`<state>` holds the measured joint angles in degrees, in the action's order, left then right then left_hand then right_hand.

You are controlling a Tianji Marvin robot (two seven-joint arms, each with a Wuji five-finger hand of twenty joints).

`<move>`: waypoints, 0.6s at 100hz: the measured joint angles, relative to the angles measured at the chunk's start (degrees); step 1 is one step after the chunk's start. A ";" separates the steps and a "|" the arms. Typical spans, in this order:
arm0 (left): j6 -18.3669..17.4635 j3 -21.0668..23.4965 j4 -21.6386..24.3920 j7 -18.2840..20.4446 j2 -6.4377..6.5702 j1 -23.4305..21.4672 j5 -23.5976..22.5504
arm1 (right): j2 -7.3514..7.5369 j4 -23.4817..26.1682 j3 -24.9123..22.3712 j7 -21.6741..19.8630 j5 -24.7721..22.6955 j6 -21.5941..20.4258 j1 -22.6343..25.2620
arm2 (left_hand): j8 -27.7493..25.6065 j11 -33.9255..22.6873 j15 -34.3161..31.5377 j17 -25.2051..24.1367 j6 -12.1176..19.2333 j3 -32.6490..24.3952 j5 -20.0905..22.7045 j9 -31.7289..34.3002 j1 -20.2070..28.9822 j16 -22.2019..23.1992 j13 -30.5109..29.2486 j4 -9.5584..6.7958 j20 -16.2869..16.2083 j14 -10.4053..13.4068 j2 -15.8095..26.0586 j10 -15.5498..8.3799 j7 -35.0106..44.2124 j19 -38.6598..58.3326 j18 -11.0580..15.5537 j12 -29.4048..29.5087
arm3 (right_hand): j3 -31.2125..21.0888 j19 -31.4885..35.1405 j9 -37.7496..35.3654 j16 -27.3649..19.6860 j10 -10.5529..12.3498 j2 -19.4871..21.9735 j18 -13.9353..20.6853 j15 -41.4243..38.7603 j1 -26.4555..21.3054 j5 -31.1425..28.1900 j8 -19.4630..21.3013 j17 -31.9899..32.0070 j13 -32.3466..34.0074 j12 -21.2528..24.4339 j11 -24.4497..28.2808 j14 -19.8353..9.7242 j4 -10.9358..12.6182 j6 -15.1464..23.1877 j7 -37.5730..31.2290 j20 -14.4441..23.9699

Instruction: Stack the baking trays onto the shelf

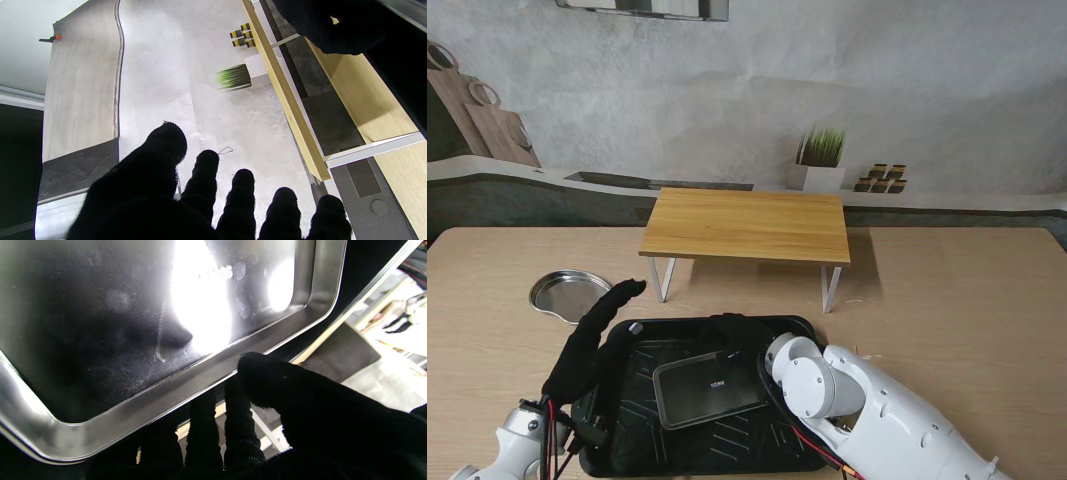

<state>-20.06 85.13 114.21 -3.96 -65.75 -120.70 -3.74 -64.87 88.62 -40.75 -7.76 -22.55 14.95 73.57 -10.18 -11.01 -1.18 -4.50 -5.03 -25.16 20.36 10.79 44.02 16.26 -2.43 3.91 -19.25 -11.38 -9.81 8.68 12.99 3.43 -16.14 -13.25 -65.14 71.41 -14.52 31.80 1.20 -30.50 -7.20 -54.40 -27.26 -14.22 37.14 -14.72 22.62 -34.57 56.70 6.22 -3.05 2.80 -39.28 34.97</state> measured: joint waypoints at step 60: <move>-0.01 0.02 0.29 -0.08 0.00 -0.21 -0.09 | 0.27 2.68 -1.71 1.97 -1.86 -0.39 2.19 | 0.00 0.00 0.00 0.00 0.00 0.00 0.00 0.00 0.00 0.00 0.00 0.00 0.00 0.00 0.00 0.00 0.00 0.00 0.00 0.00 | 7.55 -24.49 1.69 -13.37 -1.39 2.48 -0.69 27.63 3.52 0.62 -15.62 4.90 -5.49 14.98 -15.41 -2.23 0.00 -5.29 7.11 -7.37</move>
<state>-20.07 85.15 114.50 -4.05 -65.75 -120.91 -3.83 -64.60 91.30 -42.47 -5.79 -24.40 14.55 75.76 -10.18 -11.01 -1.18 -4.50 -5.03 -25.16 20.36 10.79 44.02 16.26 -2.43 3.91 -19.25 -11.38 -9.81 8.68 12.99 3.43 -16.14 -13.25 -57.59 46.92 -12.84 18.44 -0.19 -28.02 -7.89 -26.77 -23.74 -13.60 21.52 -9.83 17.13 -19.59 41.28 3.99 -3.05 -2.49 -32.18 27.59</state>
